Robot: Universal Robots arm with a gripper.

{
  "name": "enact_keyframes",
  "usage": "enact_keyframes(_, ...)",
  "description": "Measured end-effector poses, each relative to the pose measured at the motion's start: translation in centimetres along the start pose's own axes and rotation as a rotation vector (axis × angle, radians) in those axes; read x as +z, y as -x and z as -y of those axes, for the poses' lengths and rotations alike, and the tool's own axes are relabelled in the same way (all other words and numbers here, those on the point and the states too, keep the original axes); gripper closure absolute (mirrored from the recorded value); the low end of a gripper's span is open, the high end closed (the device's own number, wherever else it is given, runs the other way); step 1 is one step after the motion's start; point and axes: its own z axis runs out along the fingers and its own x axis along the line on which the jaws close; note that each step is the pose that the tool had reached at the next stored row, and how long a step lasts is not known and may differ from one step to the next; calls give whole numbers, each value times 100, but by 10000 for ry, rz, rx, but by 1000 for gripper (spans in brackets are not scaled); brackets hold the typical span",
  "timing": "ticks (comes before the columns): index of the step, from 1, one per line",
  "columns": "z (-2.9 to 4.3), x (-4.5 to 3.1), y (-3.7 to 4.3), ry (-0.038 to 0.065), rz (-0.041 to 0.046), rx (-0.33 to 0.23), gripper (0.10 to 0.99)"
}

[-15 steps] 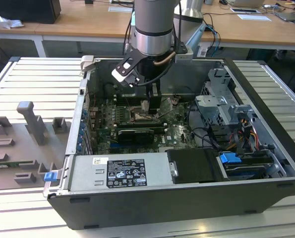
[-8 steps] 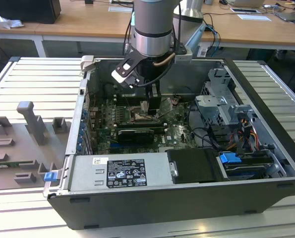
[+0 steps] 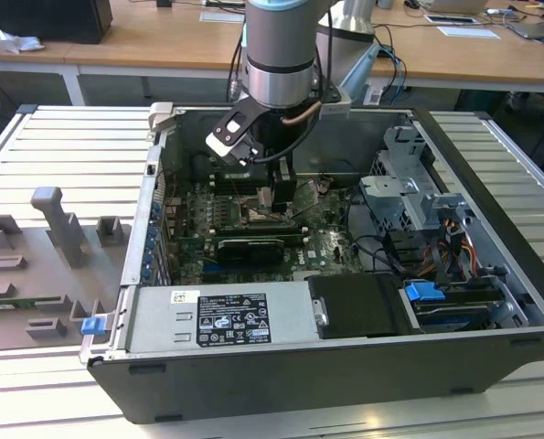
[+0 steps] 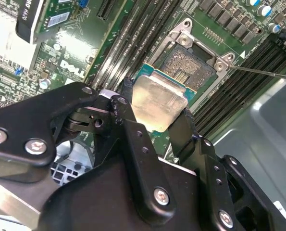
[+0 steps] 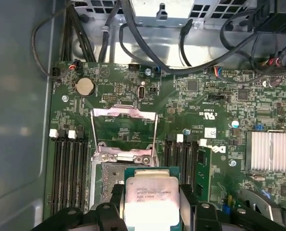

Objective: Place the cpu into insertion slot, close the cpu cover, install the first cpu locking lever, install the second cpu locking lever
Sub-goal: 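Place the cpu into insertion slot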

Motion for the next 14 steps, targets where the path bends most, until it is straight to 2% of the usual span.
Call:
enact_keyframes(5, 2, 42, -23, 4, 16, 226, 545)
enact_keyframes(14, 35, 52, -38, 4, 14, 229, 545)
